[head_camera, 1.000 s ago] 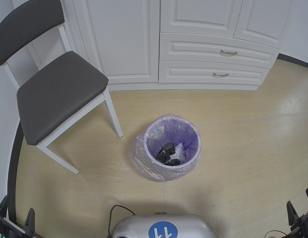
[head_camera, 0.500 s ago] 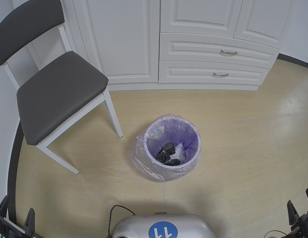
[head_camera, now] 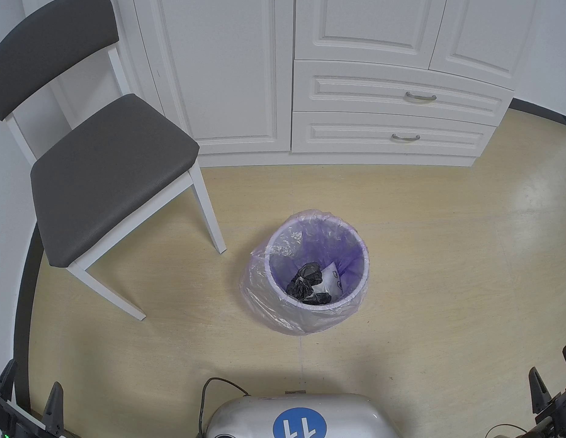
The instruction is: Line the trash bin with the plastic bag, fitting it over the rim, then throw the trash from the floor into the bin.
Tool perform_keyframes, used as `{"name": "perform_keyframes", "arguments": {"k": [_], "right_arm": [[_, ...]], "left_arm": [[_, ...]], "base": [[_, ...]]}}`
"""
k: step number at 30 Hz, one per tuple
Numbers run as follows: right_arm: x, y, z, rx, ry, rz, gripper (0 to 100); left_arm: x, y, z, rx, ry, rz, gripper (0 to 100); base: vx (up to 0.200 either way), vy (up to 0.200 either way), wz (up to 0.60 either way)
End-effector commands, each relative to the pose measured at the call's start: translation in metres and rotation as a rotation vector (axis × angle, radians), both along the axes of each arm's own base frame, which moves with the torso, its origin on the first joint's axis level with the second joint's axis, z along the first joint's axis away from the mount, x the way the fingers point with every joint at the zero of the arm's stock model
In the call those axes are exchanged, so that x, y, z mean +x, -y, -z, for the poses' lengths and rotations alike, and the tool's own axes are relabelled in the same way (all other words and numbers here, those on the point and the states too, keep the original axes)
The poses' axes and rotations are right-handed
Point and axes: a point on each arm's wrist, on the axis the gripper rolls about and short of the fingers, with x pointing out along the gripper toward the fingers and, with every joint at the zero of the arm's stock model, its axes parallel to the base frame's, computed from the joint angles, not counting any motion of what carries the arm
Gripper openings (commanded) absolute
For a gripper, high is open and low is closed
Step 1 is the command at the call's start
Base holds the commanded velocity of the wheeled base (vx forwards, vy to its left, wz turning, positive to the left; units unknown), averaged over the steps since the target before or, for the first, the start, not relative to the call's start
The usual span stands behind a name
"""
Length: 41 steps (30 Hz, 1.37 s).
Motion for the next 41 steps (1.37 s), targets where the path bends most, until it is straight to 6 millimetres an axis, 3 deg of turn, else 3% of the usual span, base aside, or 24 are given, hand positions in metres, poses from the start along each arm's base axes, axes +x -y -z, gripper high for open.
{"name": "perform_keyframes", "arguments": {"k": [1,41], "right_arm": [[-0.0004,0.0,0.0037,0.0,0.004,0.0,100],[-0.0003,0.0,0.0041,0.001,0.002,0.0,100]], "left_arm": [[0.0004,0.0,0.0052,0.006,-0.006,0.0,100],[0.0004,0.0,0.0052,0.005,-0.006,-0.001,100]], "base": [[0.0,0.0,0.0],[0.0,0.0,0.0]]}}
